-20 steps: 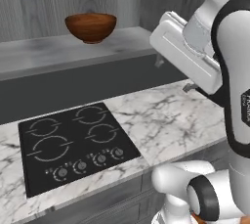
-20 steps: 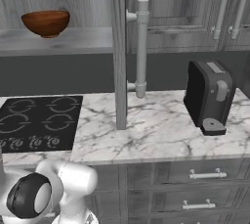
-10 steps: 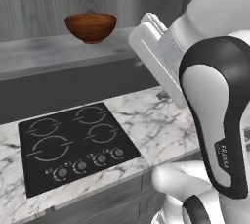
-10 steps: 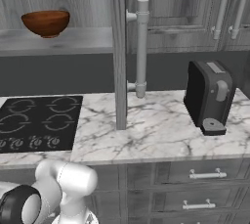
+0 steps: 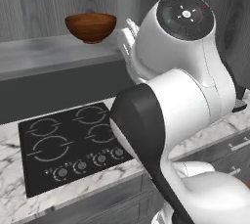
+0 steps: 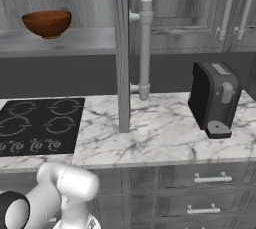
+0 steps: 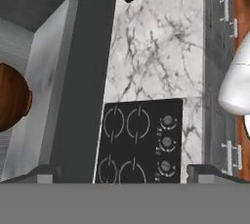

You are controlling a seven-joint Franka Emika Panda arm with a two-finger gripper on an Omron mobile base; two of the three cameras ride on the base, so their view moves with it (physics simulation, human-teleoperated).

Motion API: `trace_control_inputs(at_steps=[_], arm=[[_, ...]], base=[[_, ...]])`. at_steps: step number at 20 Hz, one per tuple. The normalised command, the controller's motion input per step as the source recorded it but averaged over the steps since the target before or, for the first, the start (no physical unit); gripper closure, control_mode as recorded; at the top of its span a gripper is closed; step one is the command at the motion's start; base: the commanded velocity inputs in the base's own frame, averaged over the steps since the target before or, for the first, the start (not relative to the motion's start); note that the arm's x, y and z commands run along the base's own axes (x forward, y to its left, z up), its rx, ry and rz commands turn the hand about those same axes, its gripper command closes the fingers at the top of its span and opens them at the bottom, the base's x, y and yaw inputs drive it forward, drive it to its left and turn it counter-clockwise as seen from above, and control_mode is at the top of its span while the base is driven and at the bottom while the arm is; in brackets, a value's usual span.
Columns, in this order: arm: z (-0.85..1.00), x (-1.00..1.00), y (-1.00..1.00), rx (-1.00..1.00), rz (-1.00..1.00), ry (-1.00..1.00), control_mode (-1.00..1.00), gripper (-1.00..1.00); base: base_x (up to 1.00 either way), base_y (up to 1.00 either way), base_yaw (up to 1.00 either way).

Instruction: Move the bowls from the cabinet to the plates on the dining table.

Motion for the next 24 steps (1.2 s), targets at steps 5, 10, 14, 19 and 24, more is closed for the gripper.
trace_control_inputs(at_steps=[5,10,14,19,24], arm=[[0.15,0.15,0.0,-0.05,-0.42,0.0,-1.0,-1.0],[0.09,0.19,0.0,-0.03,-0.4,0.0,-1.0,-1.0],[0.03,0.22,0.01,0.03,-0.16,-0.09,-1.0,-1.0],[-0.08,0.17,0.0,0.11,0.0,-0.26,-1.0,-1.0],[-0.15,0.27,0.0,0.07,0.0,-0.33,-1.0,-1.0]], base=[[0.0,0.0,0.0],[0.0,0.0,0.0],[0.0,0.0,0.0],[0.0,0.0,0.0],[0.0,0.0,0.0]])
